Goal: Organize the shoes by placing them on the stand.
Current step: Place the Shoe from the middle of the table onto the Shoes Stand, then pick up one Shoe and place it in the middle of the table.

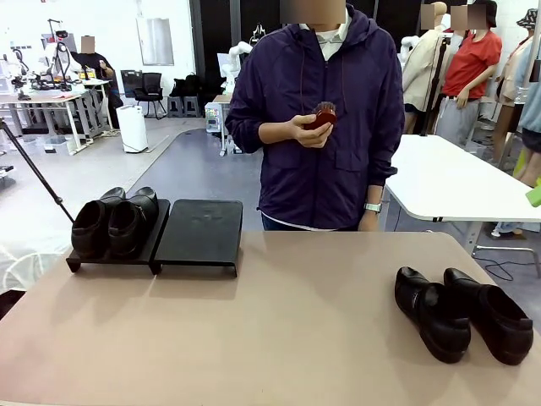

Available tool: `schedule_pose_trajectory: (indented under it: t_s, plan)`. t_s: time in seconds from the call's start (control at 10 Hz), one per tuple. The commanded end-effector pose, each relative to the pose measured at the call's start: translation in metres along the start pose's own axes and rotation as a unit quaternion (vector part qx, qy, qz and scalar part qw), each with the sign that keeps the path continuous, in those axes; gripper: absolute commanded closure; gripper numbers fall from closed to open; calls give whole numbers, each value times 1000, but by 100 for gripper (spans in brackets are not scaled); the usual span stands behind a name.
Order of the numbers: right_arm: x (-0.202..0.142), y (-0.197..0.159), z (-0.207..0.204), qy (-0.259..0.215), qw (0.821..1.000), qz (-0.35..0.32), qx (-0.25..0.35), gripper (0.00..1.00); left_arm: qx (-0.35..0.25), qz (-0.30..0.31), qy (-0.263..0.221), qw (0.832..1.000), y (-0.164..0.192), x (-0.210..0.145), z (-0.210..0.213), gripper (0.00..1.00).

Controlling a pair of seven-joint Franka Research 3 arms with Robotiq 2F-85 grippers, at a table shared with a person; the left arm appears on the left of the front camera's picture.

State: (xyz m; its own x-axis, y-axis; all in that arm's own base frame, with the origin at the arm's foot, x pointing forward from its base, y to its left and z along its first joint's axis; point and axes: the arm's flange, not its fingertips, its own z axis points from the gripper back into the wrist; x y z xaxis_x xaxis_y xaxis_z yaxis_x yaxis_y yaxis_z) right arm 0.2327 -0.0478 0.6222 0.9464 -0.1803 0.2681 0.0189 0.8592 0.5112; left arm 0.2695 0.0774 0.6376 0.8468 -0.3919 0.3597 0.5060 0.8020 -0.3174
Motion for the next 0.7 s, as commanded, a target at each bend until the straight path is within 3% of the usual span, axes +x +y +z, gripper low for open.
schedule_pose_trajectory:
  t_s: [0.0, 0.6]
  plan:
    - [1, 0, 2, 2, 1000, 7, 9, 0, -4, -17, 6, 1000, -8, 1, 3, 0]
    - [1, 0, 2, 2, 1000, 7, 9, 0, -4, -17, 6, 1000, -8, 1, 3, 0]
